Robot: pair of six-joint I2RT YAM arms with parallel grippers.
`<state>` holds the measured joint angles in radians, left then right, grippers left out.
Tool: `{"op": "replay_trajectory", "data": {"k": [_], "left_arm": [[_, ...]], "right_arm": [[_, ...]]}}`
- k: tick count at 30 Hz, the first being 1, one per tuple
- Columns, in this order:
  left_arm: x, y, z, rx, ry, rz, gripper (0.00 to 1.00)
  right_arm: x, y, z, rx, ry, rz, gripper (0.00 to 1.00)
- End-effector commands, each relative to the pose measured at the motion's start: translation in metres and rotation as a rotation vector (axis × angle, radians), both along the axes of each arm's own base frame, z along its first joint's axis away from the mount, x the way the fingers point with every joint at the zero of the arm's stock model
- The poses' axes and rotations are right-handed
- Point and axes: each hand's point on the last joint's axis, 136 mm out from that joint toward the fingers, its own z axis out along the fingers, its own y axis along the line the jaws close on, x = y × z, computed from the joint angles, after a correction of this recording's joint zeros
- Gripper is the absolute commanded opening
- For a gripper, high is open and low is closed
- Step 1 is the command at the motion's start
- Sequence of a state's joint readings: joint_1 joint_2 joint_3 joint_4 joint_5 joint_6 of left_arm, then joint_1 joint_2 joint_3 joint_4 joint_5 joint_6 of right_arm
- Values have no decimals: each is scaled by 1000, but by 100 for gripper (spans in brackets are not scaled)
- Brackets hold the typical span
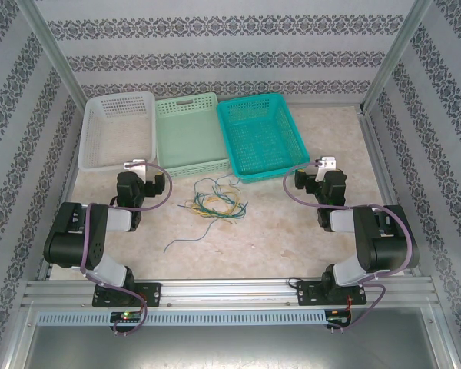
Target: Untangle the cables
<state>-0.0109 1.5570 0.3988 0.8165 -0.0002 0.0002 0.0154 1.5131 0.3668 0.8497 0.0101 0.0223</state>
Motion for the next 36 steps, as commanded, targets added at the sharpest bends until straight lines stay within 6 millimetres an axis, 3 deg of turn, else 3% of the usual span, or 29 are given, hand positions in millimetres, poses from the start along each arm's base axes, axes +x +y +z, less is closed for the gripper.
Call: {"op": "replay_trajectory", "data": {"k": [1,8,11,15,17,19,23,27,30,33,34,36], "left_arm": [[6,3,7,-8,-23,4,100],[6,3,7,-9,-24,4,100],[7,0,10,-9,-6,-11,100],[8,2,22,-41,151,20,100],[7,-6,29,-75,191,-15,100],[-1,-10,36,-112,177,-9,100],[-22,2,50,-124,154,80,100],[-38,6,59,-150,191,127,100],[-27,8,87,-166,137,138,100],[3,0,121,-196,146,108,100],[15,-4,126,-204,187,94,100],[36,-11,126,-219,268,65,100]], "right_arm": [[10,-1,18,2,-60,-2,98],[9,-1,19,10,-64,0,97],[12,1,30,7,-58,6,92],[2,1,42,57,63,-17,93],[-6,6,46,92,77,4,91],[-14,14,52,126,72,29,89],[-29,16,55,148,140,18,89],[-37,6,52,134,240,-46,89],[-24,5,64,126,280,-57,87],[2,12,82,161,338,-42,84],[14,16,94,168,336,-22,84],[32,20,98,160,356,-10,83]]}}
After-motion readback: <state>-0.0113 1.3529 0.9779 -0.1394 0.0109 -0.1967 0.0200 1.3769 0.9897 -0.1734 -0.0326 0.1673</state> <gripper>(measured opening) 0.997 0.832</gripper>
